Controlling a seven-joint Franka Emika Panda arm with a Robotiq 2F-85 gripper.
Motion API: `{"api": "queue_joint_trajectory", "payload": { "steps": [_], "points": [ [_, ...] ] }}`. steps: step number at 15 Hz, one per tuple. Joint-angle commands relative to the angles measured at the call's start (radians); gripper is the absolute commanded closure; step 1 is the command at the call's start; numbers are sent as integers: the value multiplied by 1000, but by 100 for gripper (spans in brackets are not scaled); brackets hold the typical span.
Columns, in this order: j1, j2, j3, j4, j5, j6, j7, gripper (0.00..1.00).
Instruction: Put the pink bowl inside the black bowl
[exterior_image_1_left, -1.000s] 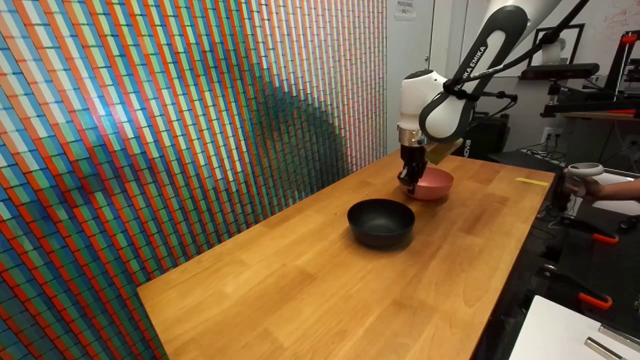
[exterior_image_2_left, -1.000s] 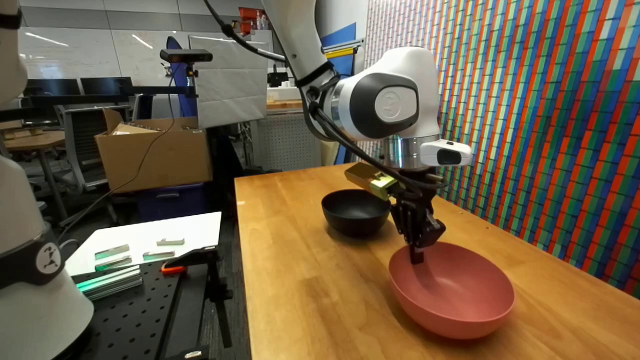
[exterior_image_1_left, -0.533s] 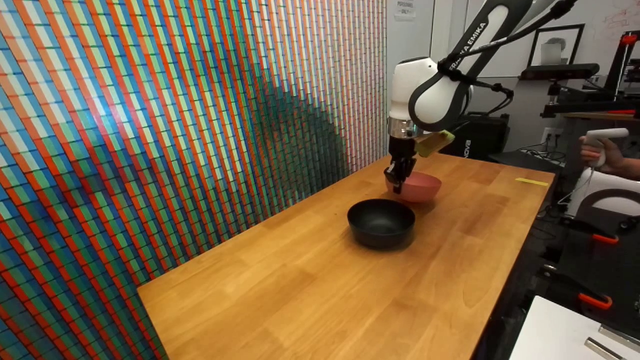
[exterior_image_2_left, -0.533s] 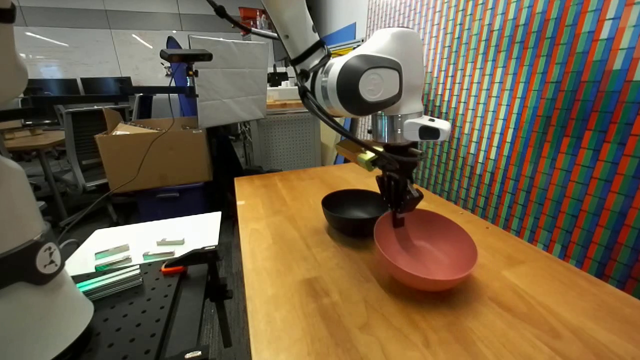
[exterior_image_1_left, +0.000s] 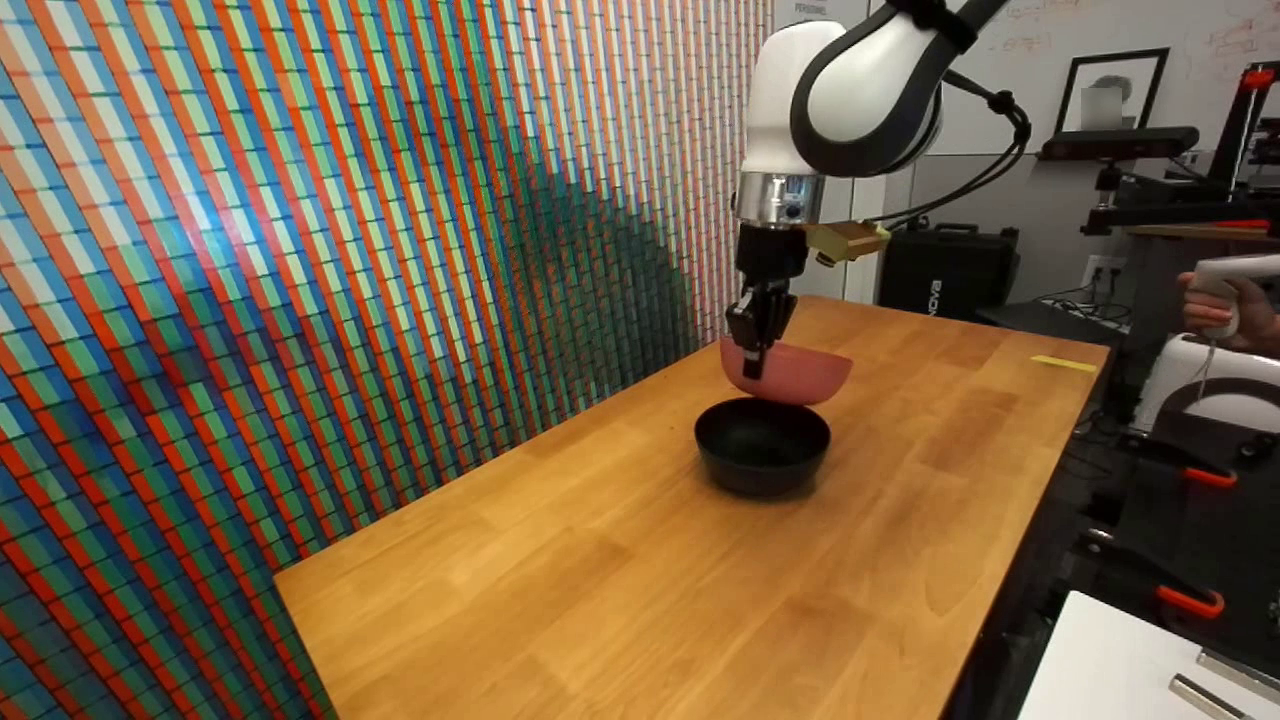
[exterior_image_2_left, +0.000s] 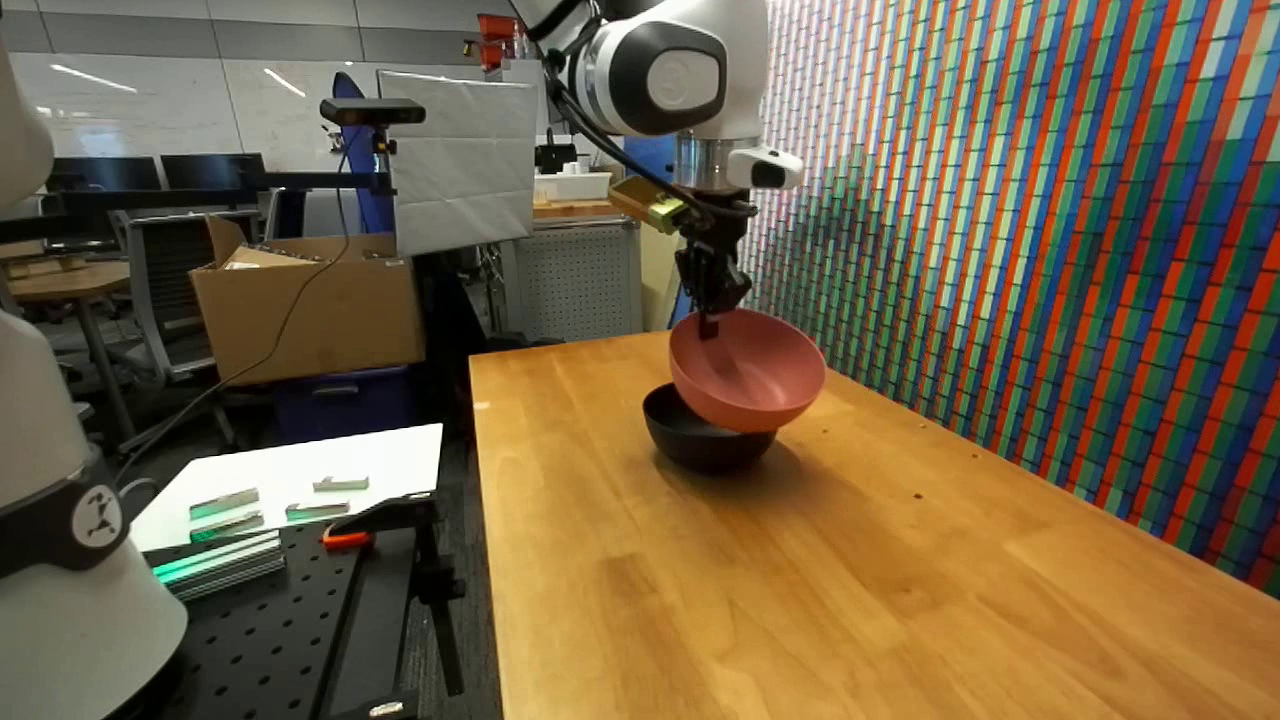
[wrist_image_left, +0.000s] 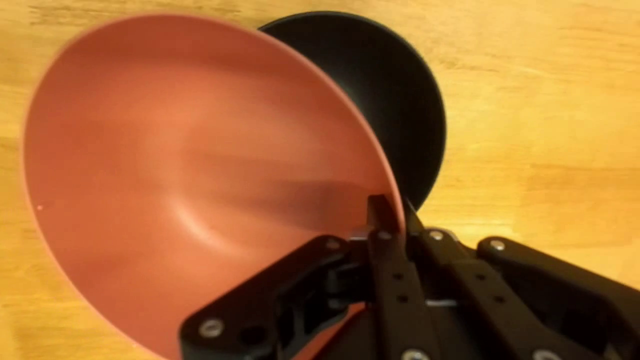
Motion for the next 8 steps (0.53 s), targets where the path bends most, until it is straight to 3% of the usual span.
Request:
{"api": "queue_joint_trajectory", "payload": {
  "steps": [1, 8],
  "points": [
    [36, -36, 7, -22, 2, -7, -11, 97],
    [132, 46, -24, -30, -182, 114, 51, 97]
  ]
}}
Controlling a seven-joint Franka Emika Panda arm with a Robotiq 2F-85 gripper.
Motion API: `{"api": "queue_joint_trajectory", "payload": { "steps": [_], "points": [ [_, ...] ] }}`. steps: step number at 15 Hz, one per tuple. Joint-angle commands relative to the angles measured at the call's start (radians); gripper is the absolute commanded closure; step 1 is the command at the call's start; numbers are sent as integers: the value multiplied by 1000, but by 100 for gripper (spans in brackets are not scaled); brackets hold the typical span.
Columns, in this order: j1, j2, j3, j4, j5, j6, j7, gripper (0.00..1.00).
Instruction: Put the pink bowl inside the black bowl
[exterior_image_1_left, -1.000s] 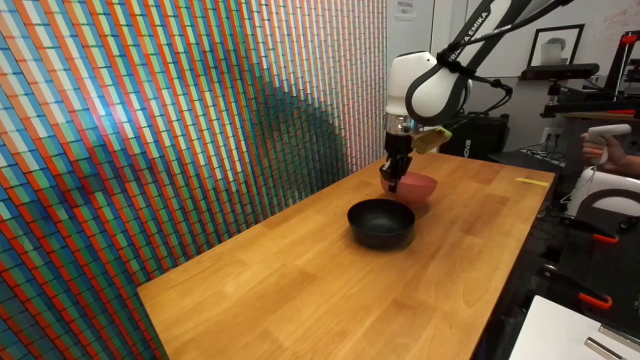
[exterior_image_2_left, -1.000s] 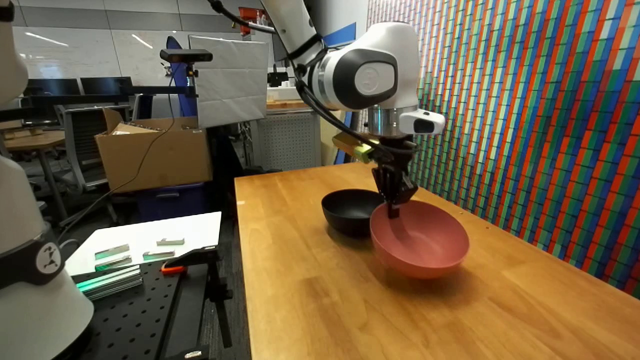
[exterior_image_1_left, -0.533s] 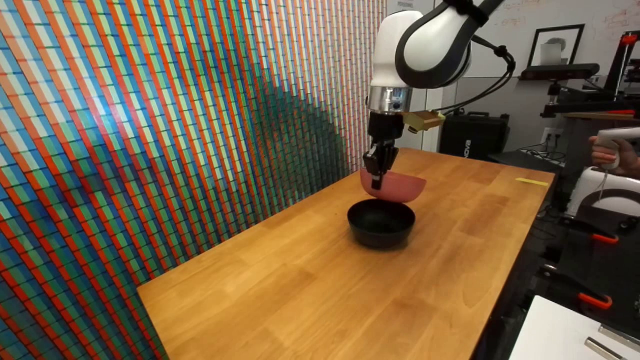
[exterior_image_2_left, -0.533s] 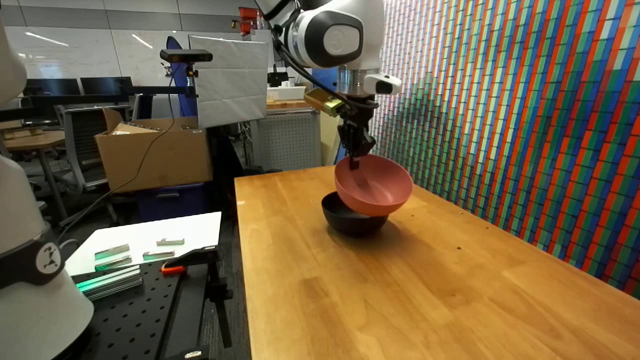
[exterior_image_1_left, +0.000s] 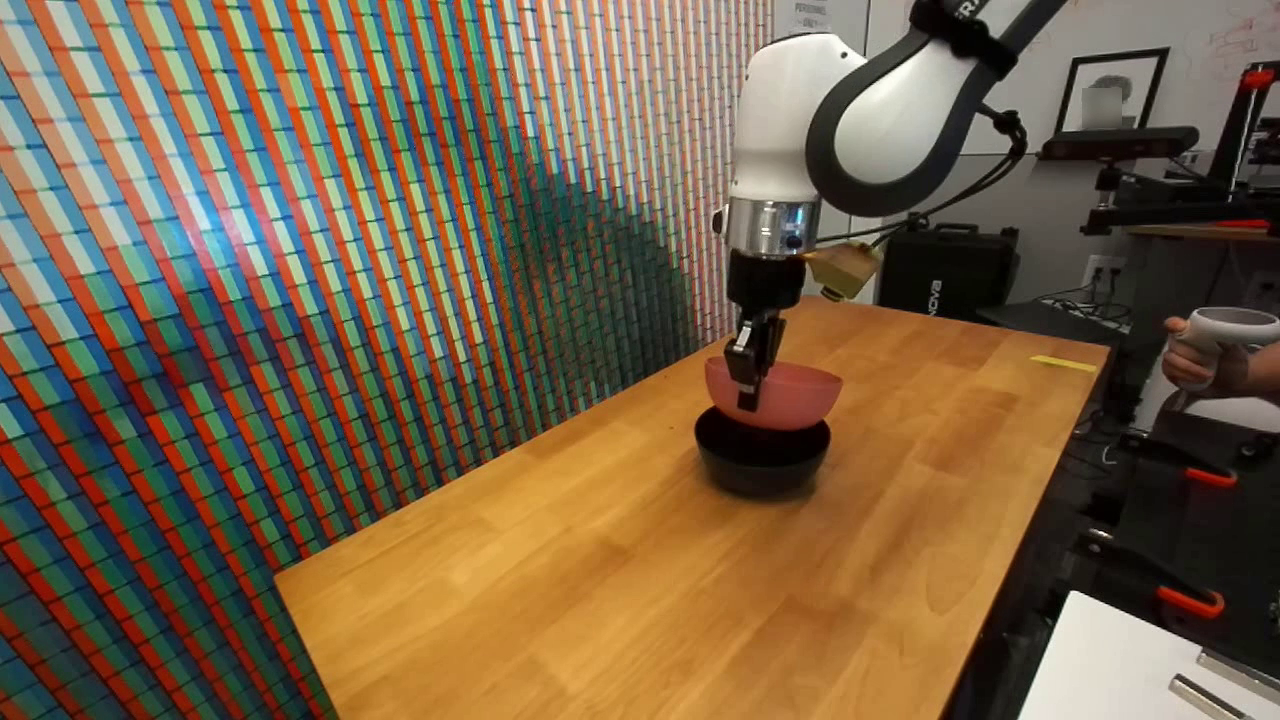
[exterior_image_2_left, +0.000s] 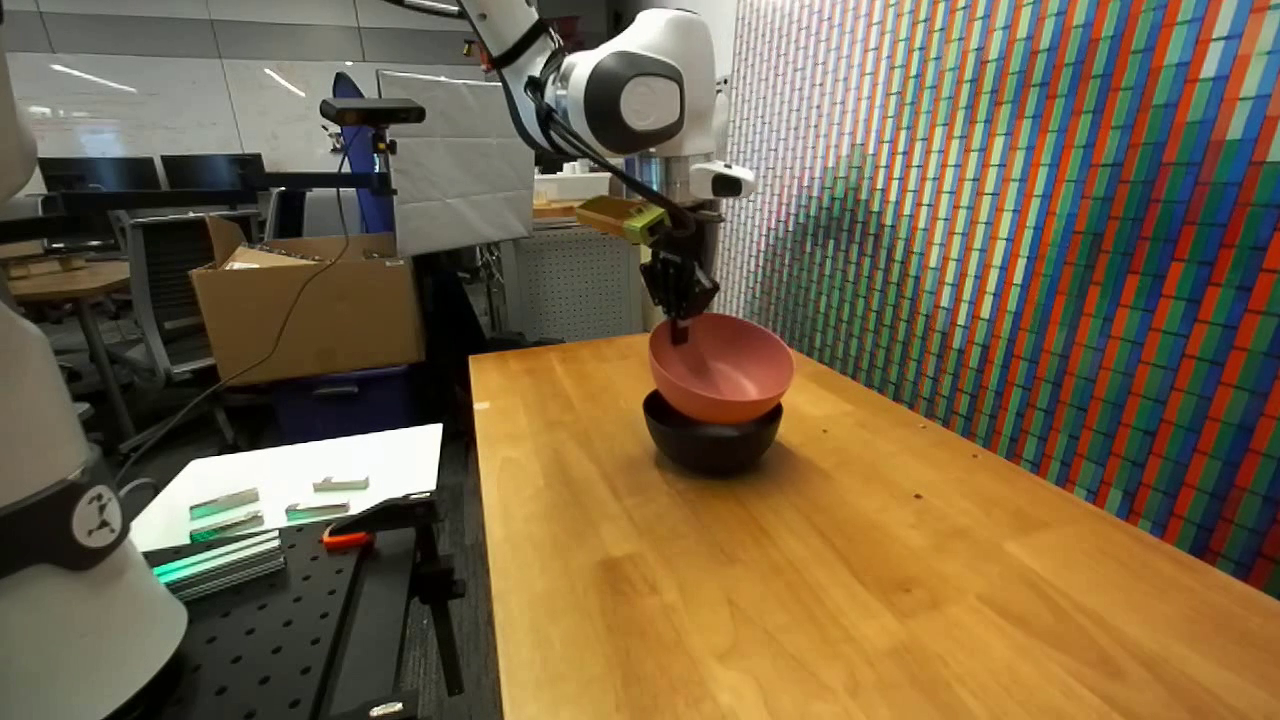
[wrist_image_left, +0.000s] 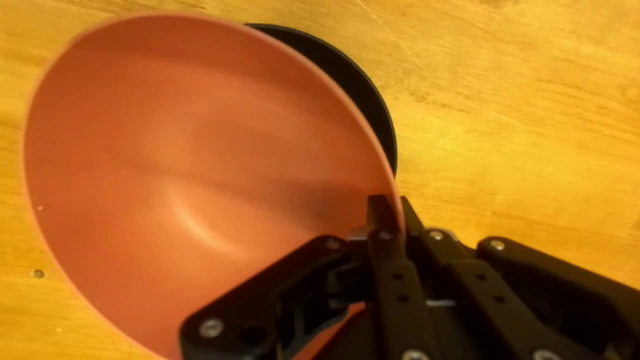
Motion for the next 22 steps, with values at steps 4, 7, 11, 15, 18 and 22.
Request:
{"api": "queue_joint_trajectory", "payload": {
  "steps": [4, 7, 11, 15, 18, 22],
  "points": [
    [89, 94, -57, 15, -156, 102, 66, 97],
    [113, 130, -82, 24, -190, 117, 77, 70],
    [119, 144, -93, 33, -189, 101, 66, 47],
    [81, 115, -70, 16, -140, 81, 35, 16],
    [16, 65, -48, -16, -45, 47, 10, 0],
    [-90, -63, -13, -58, 135, -23, -68, 0]
  ]
}}
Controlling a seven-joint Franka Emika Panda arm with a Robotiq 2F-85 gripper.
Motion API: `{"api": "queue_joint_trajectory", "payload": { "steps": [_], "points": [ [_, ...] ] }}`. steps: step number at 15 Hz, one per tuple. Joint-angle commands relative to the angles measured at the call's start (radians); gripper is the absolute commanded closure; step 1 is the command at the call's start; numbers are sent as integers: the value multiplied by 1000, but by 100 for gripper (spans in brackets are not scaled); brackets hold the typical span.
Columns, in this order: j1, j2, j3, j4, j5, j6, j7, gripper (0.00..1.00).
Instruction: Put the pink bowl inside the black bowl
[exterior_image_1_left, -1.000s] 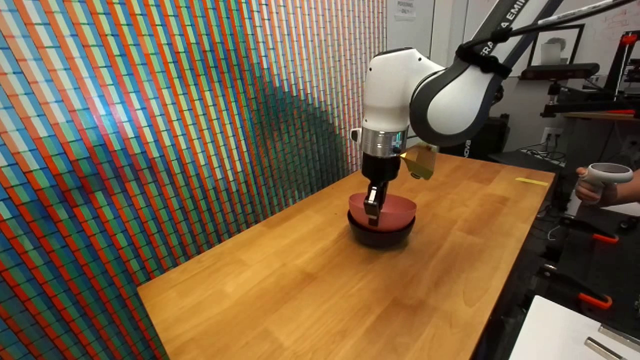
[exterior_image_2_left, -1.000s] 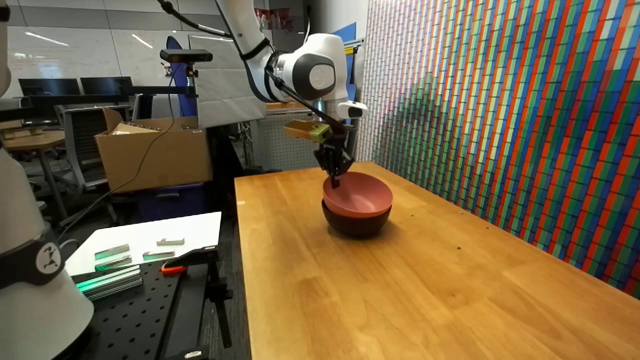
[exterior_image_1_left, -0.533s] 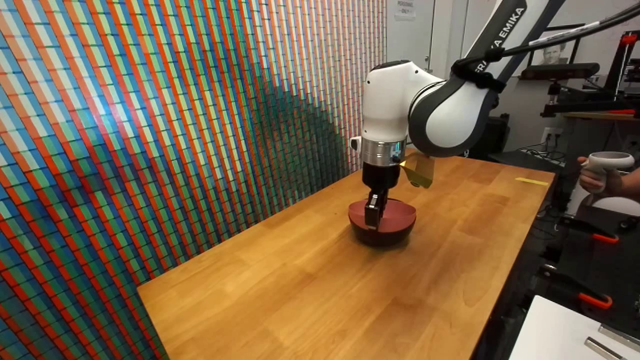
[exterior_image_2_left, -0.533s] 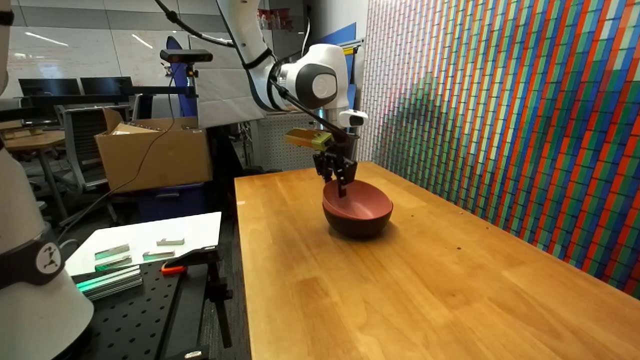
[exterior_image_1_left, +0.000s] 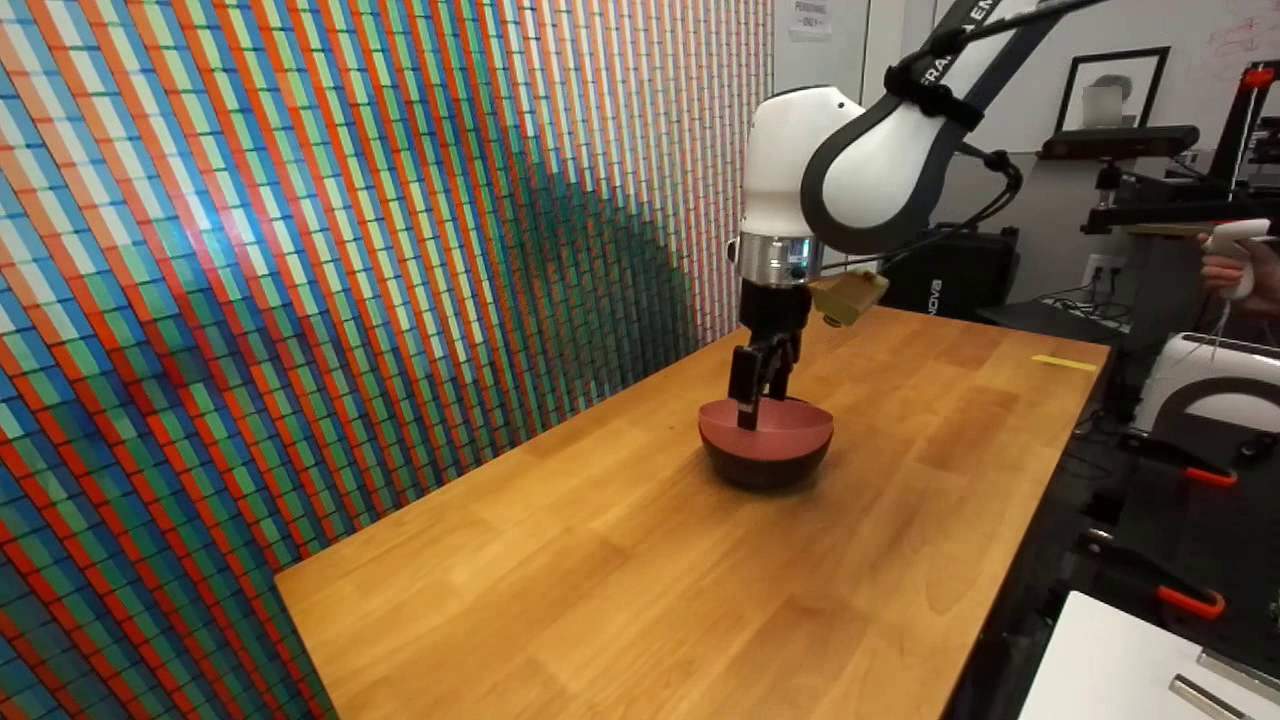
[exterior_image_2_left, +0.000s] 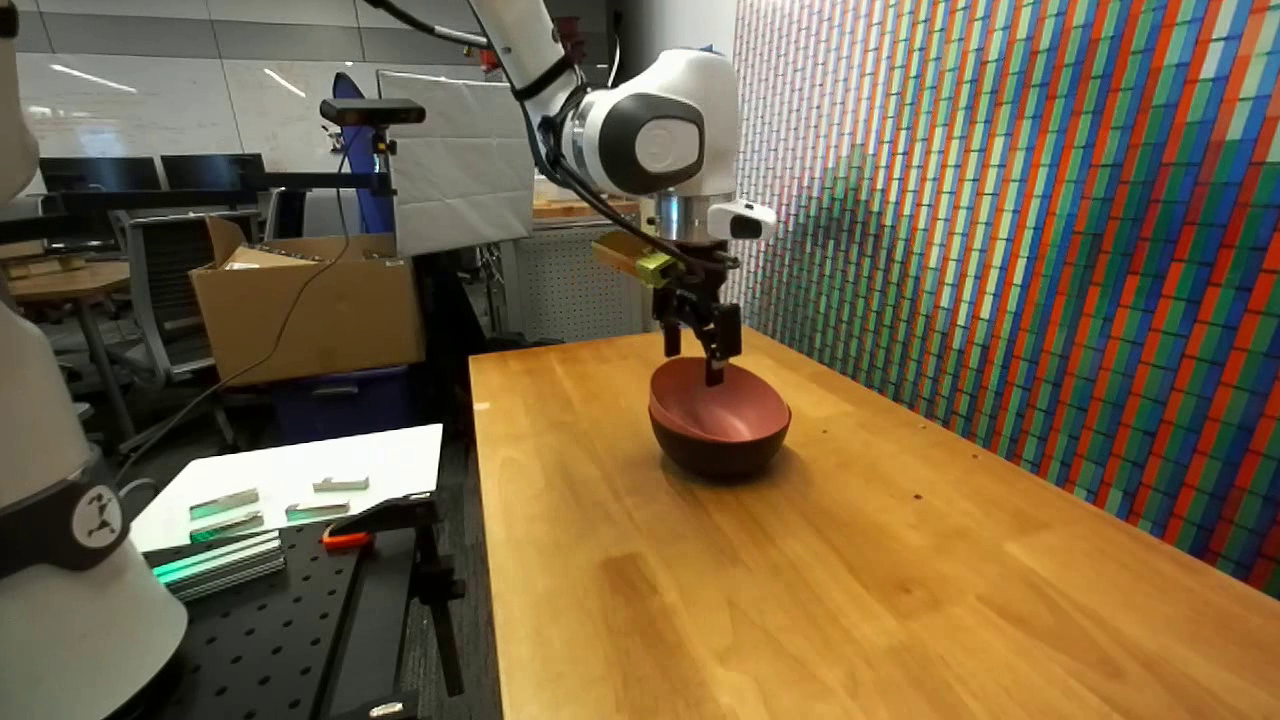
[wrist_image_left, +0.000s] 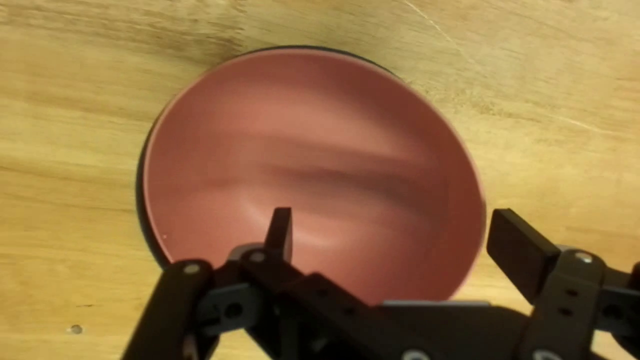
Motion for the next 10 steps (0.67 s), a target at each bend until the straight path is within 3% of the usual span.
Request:
{"api": "queue_joint_trajectory", "payload": {
  "steps": [1, 6, 10],
  "points": [
    [-95, -170, 38, -61, 142, -91, -83, 0],
    [-117, -349, 6, -58, 226, -256, -141, 0],
    [-111, -453, -27, -44, 182, -436, -113, 0]
  ]
}}
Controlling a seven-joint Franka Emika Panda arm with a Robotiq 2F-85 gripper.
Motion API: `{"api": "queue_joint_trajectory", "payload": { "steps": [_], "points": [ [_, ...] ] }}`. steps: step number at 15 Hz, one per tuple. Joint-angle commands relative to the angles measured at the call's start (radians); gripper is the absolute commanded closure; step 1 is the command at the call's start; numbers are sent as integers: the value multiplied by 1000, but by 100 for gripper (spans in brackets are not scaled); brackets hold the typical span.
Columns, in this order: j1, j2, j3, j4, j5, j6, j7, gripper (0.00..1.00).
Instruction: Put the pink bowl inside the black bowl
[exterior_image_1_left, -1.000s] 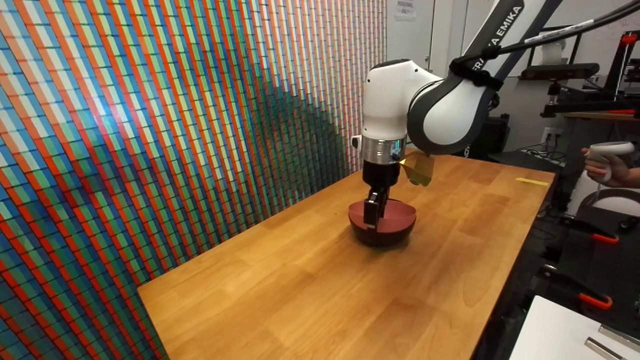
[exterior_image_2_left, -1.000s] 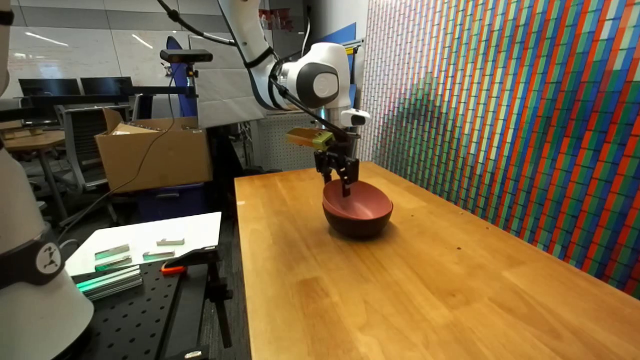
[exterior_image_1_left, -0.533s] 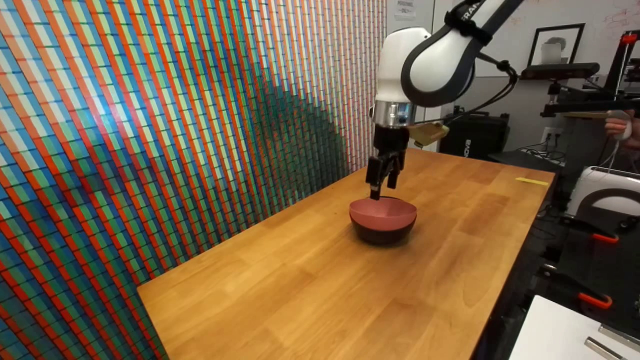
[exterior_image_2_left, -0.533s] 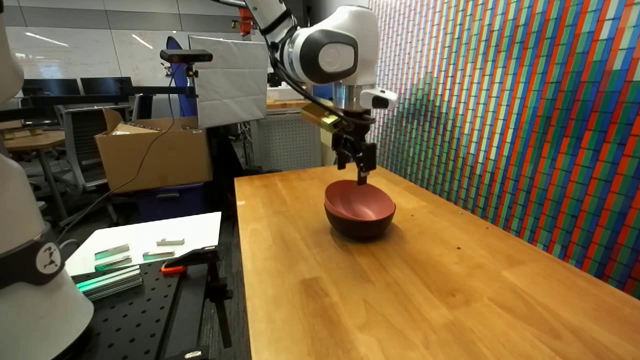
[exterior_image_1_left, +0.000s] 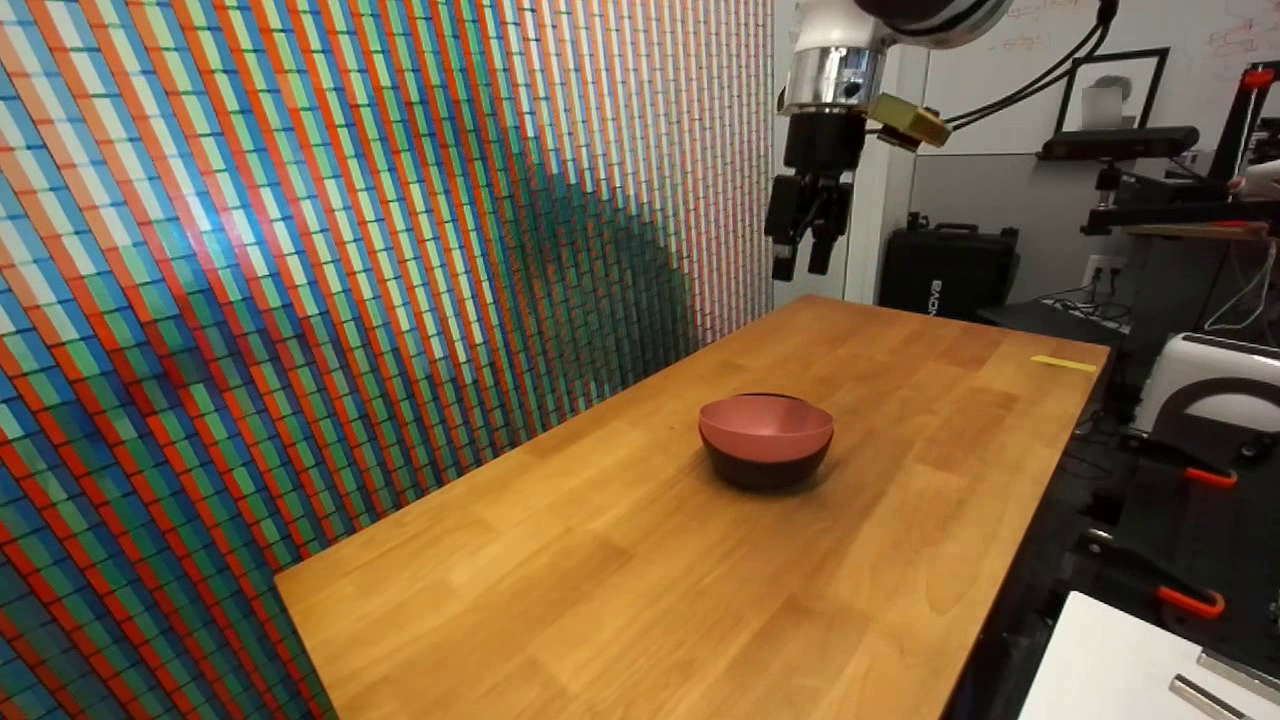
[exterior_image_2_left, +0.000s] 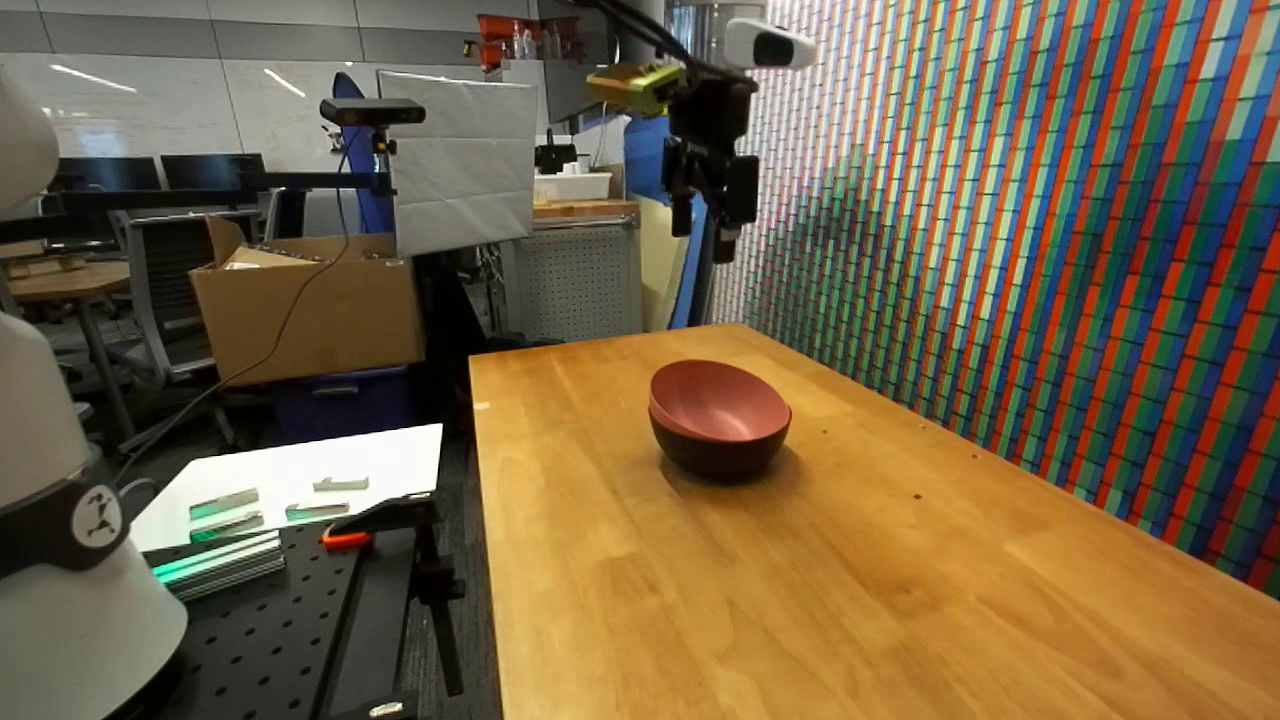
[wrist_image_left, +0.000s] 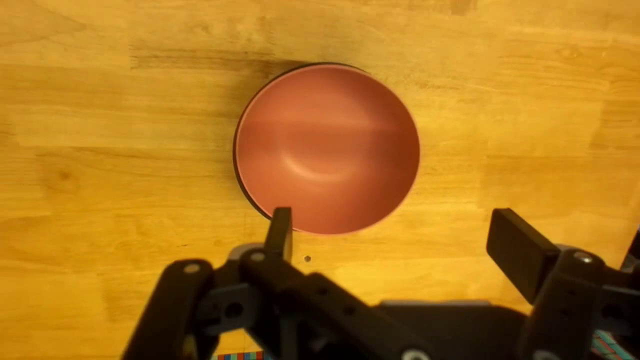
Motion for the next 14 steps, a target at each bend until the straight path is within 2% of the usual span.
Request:
{"api": "queue_joint_trajectory", "payload": {
  "steps": [1, 3, 8, 14],
  "points": [
    [-2, -109, -28, -8, -23, -145, 4, 0],
    [-6, -139, -39, 1, -69, -205, 20, 0],
    [-25, -185, -53, 3, -224, -228, 65, 0],
    [-22, -167, -57, 3, -211, -218, 48, 0]
  ]
}}
